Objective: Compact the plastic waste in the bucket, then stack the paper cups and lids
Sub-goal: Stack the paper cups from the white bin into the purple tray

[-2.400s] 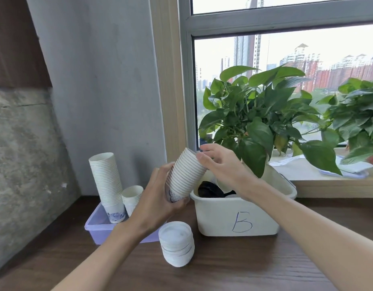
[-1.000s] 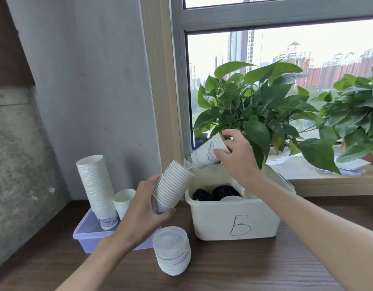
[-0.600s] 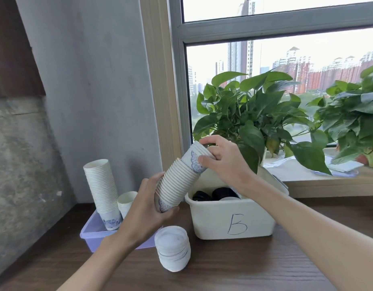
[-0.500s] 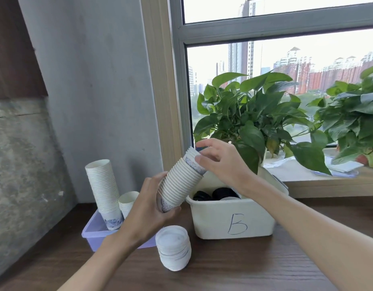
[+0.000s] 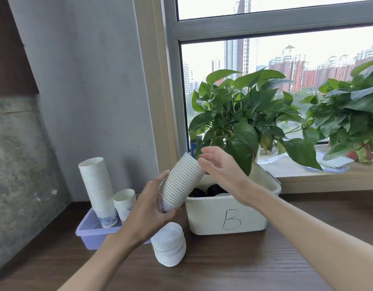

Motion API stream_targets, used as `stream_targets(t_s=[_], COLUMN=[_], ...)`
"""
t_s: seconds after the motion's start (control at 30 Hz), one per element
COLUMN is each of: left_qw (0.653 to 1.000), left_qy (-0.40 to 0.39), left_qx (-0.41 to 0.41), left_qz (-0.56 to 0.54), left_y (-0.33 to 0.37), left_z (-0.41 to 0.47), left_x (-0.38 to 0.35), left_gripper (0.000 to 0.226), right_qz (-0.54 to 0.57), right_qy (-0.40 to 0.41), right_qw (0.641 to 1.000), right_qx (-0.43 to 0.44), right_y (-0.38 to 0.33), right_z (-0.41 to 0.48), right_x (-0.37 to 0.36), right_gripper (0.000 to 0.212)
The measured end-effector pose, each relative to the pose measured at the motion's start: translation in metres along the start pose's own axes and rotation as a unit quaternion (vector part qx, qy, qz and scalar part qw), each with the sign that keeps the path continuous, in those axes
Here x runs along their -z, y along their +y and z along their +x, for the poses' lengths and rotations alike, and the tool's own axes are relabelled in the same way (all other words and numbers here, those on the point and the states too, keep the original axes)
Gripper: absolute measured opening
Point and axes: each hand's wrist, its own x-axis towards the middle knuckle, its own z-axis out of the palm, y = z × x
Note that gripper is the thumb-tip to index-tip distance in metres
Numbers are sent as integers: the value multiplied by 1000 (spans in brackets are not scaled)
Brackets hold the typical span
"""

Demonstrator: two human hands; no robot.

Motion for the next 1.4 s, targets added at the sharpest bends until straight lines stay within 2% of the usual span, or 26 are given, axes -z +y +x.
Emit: stream_targets(t_s=[0.1,0.23,0.47,0.63,0.73,0.87,1.1,1.23,1.4], left_qw=[1000,1000,1000,1000,1000,1000,1000,999,1000], left_qy=[6,21,19,18,11,9,1,-2,-8], left_qx=[8,0,-7,-8,-4,-7,0,15,19], left_qz=[-3,-7,0,-12,-24,-23,-23,-30,-19], left_y=[-5,-9,-13,-18,-19,-20,-17,-13,-15], left_z=[3,3,7,11,12,12,8,4,-3], left_x=[-5,-10,-19,-21,-21,-19,-16,-10,1], left_gripper=[86,90,89,88,89,87,85,82,82], right_qz=[-69,-225,-308,-385,-380,-362,-312,-221,-113], right_qy=[25,65,82,9,-2,51,151,210,231], right_qw=[997,967,941,911,912,918,937,952,964], right_qx=[-25,-95,-118,-145,-156,-150,-41,4,62], right_y=[16,46,68,69,69,74,60,49,24], right_z=[-3,-5,5,8,12,13,5,3,7], right_x=[15,47,58,58,55,54,51,45,34], right_gripper=[31,36,33,38,26,20,23,20,26])
